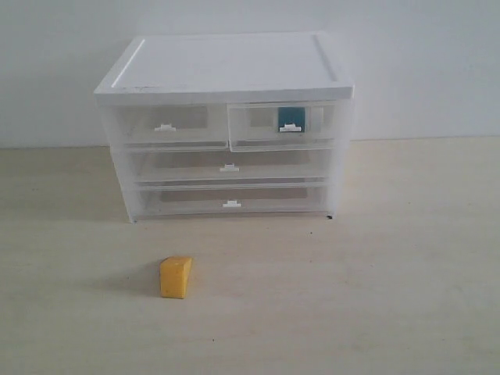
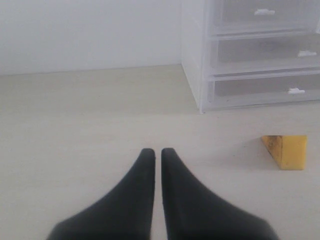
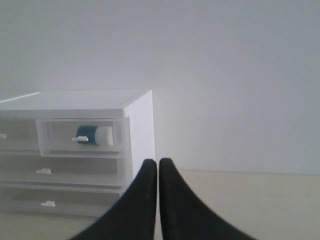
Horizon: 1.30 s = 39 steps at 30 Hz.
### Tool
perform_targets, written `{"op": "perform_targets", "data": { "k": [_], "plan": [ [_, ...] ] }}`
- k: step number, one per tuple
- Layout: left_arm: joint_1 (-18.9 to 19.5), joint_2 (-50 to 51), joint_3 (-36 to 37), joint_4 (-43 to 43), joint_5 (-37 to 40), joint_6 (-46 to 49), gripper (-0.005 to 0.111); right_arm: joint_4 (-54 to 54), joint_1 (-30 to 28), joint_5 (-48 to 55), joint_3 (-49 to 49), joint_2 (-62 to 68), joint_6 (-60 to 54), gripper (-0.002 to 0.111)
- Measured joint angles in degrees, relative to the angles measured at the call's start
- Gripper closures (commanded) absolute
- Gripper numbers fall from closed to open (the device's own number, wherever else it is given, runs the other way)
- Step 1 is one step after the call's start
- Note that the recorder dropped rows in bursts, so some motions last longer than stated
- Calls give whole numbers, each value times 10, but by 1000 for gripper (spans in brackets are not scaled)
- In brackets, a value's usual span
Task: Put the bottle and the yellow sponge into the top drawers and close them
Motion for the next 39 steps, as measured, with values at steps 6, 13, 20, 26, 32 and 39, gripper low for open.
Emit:
{"op": "perform_targets", "data": {
  "k": [6, 13, 20, 26, 32, 39],
  "plan": [
    [0, 0, 0, 0, 0, 0, 103, 0, 0, 63, 0, 0, -17, 108],
    [0, 0, 0, 0, 0, 0, 103, 0, 0, 119, 0, 0, -25, 108],
    [0, 0, 0, 0, 0, 0, 103, 0, 0, 150, 3, 0, -24, 108],
    [0, 0, 0, -27, -52, 7, 103, 0, 0, 217, 3, 0, -21, 108],
    [0, 0, 0, -79, -132, 7, 103, 0, 0, 243, 3, 0, -21, 108],
    [0, 0, 0, -140, -288, -91, 103, 0, 0, 246, 3, 0, -21, 108]
  ]
}}
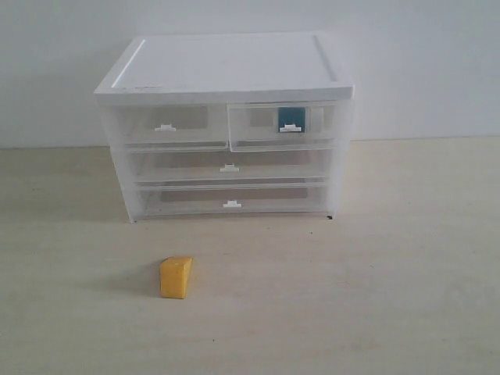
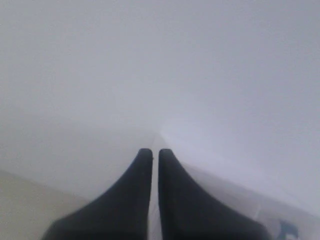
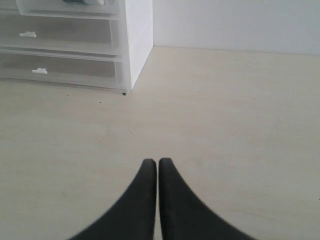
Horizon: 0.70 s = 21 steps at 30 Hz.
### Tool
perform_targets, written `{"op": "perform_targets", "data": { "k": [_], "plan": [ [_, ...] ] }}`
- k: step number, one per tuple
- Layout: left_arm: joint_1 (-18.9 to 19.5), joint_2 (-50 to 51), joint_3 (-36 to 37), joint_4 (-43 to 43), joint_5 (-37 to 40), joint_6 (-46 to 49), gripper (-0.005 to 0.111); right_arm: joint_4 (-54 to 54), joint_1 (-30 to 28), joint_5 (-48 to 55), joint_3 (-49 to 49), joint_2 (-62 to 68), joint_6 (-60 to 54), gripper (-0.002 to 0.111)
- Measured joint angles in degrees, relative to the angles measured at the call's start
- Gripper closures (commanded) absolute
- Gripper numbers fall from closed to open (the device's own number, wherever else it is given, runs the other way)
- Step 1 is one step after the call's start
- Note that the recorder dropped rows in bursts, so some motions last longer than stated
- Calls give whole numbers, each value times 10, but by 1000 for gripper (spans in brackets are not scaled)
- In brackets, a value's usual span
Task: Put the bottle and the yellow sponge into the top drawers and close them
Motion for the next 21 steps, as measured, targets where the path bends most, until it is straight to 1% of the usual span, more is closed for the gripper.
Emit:
{"op": "perform_targets", "data": {
  "k": [3, 6, 10, 13, 16, 21],
  "plan": [
    [0, 0, 0, -3, -70, -11, 103, 0, 0, 1, 0, 0, 0, 108],
    [0, 0, -1, 0, -111, -14, 103, 0, 0, 1, 0, 0, 0, 108],
    [0, 13, -34, 8, -105, -1, 103, 0, 0, 2, 0, 0, 0, 108],
    [0, 57, -72, 10, -101, 28, 103, 0, 0, 2, 0, 0, 0, 108],
    [0, 138, -113, 26, -85, 37, 103, 0, 0, 2, 0, 0, 0, 108],
    [0, 282, -182, 89, -31, 37, 103, 0, 0, 2, 0, 0, 1, 108]
  ]
}}
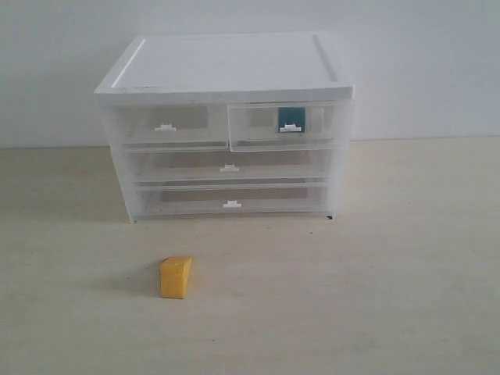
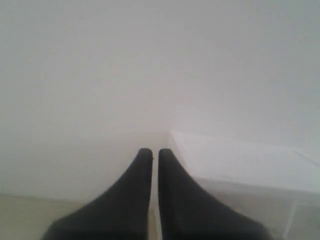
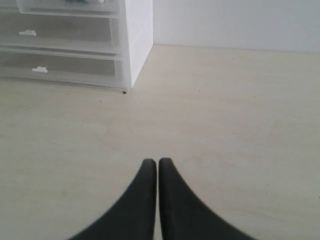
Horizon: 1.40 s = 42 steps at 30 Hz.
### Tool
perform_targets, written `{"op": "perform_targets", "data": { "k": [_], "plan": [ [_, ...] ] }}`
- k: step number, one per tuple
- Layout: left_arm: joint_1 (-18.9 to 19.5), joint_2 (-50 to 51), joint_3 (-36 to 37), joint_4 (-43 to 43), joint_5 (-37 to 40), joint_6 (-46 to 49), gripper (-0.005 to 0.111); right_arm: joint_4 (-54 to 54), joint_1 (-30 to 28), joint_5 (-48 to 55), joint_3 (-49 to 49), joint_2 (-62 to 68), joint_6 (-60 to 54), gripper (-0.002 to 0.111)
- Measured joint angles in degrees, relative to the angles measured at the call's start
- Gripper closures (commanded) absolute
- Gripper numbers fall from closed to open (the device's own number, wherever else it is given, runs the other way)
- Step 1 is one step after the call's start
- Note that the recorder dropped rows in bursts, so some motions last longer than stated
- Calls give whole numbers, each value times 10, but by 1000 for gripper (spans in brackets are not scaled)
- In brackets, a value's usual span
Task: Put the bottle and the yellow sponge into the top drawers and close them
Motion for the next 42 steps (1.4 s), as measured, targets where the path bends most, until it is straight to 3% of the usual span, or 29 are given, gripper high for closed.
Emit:
{"op": "perform_targets", "data": {
  "k": [3, 8, 17, 28, 37, 42],
  "plan": [
    [-1, 81, -25, 13, 0, 0, 103, 0, 0, 0, 0, 0, 0, 108],
    [-24, 188, -32, 26, -63, 0, 103, 0, 0, 0, 0, 0, 1, 108],
    [-118, 345, -32, 18, -201, 21, 103, 0, 0, 0, 0, 0, 1, 108],
    [-232, 506, -38, -133, -355, 128, 103, 0, 0, 0, 0, 0, 1, 108],
    [-325, 617, -118, -253, -429, 220, 103, 0, 0, 0, 0, 0, 3, 108],
    [-356, 670, -154, -285, -468, 232, 103, 0, 0, 0, 0, 0, 5, 108]
  ]
}}
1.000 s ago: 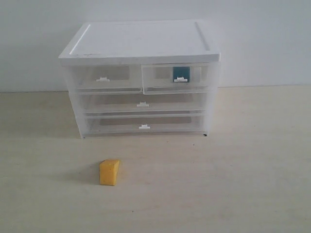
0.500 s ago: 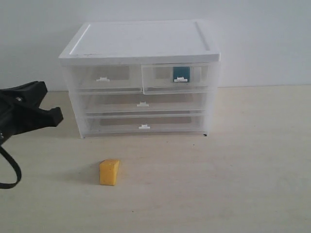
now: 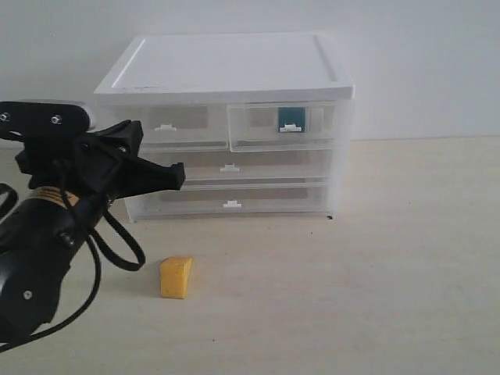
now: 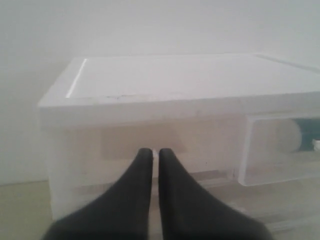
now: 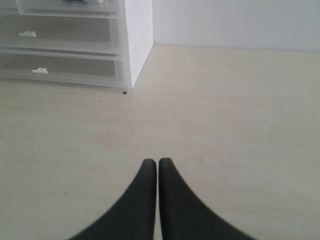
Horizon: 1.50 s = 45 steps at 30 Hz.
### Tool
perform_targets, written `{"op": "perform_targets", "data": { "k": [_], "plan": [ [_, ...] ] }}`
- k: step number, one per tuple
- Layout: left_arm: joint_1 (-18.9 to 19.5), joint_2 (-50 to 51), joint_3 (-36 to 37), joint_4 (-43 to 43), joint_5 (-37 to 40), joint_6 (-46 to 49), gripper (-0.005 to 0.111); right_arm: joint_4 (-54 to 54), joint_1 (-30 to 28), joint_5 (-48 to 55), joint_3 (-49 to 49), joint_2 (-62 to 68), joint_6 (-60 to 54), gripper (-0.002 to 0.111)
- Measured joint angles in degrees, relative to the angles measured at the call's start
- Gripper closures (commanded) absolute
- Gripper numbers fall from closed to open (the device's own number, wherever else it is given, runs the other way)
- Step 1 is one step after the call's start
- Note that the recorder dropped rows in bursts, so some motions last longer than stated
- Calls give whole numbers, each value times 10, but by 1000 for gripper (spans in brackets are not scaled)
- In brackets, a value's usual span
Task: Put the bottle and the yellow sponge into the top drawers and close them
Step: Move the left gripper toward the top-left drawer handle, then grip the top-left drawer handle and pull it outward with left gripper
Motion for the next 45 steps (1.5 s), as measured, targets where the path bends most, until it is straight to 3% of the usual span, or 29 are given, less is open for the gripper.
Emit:
{"op": "perform_targets", "data": {
  "k": [8, 10, 15, 17, 30, 45],
  "plan": [
    [-18, 99, -31, -42, -74, -5, 100, 0, 0, 1, 0, 0, 0, 108],
    [-18, 122, -40, -45, -77, -11, 90, 0, 0, 1, 0, 0, 0, 108],
    [-18, 159, -60, -31, -82, -24, 47, 0, 0, 1, 0, 0, 0, 108],
    [-18, 166, -66, -28, -82, -33, 38, 0, 0, 1, 0, 0, 0, 108],
    [-16, 174, -88, -28, -85, -47, 37, 0, 0, 1, 0, 0, 0, 108],
    [28, 185, -151, -31, -86, -50, 37, 0, 0, 1, 0, 0, 1, 108]
  ]
}}
